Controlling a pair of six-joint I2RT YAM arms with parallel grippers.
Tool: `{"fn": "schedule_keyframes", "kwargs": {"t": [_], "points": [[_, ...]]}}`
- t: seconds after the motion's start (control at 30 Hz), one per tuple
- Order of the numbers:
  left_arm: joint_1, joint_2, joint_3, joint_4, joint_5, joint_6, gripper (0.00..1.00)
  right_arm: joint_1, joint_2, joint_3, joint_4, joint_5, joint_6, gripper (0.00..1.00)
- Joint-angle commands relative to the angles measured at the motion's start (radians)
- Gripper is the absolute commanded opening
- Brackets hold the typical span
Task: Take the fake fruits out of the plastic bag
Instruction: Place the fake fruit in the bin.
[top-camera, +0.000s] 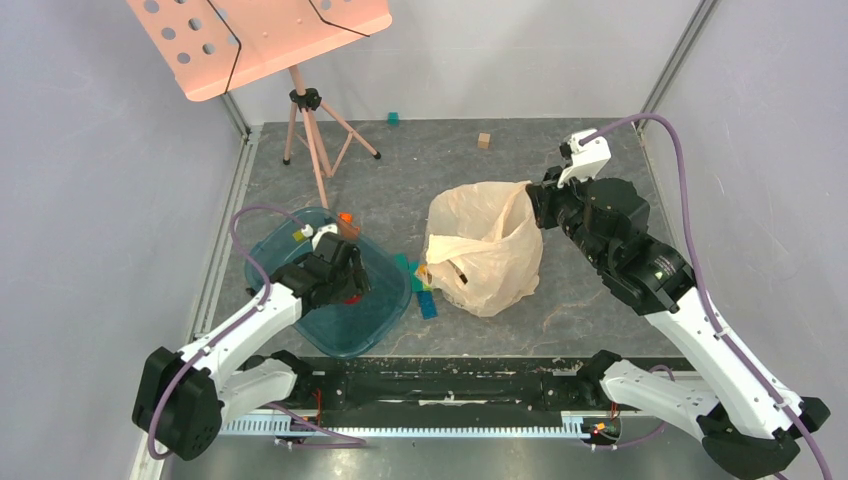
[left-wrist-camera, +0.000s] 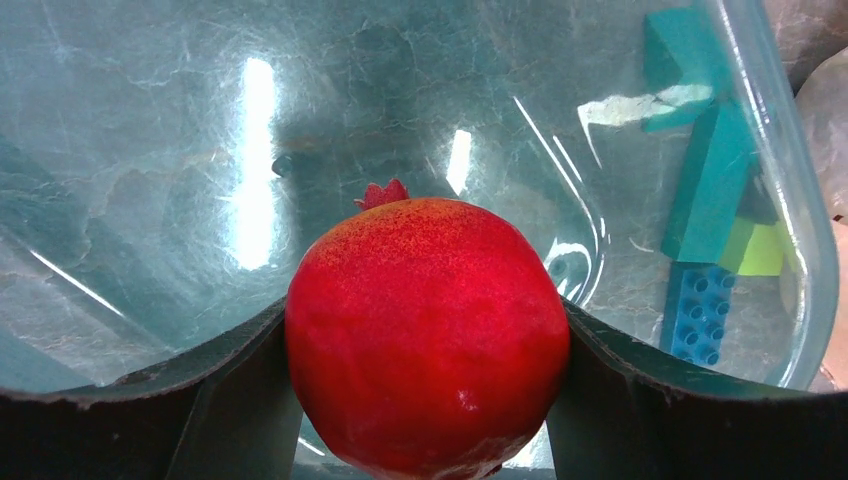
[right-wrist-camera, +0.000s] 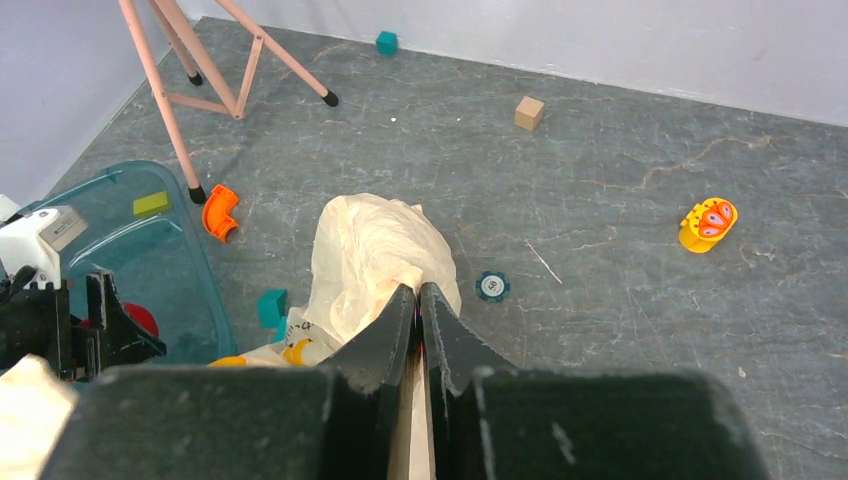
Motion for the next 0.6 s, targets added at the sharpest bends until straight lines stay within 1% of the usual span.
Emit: {"fn": "schedule_keyframes", "kwargs": {"t": [0.0, 0.1, 0.3, 0.37, 0.57], "points": [[0.004, 0.001, -0.002, 0.078, -0.002, -0.040, 0.66, 0.003, -0.015, -0.010, 0.044, -0.015, -0.024, 0.09], [0.004, -0.001, -0.005, 0.086, -0.007, -0.040, 0.81, 0.004, -0.012, -0.011, 0.045, -0.021, -0.033, 0.09], [0.005, 0.020, 0.008, 0.080, -0.005, -0.035, 0.89, 0.004, -0.006, -0.014, 0.051, -0.040, -0.050, 0.07], [0.005, 0.021, 0.013, 0.072, -0.004, -0.037, 0.99, 0.004, -0.005, -0.014, 0.051, -0.038, -0.049, 0.01], [0.005, -0.024, 0.066, 0.037, 0.006, 0.009, 1.00, 0.004, -0.001, -0.006, 0.050, -0.048, -0.061, 0.00]]}}
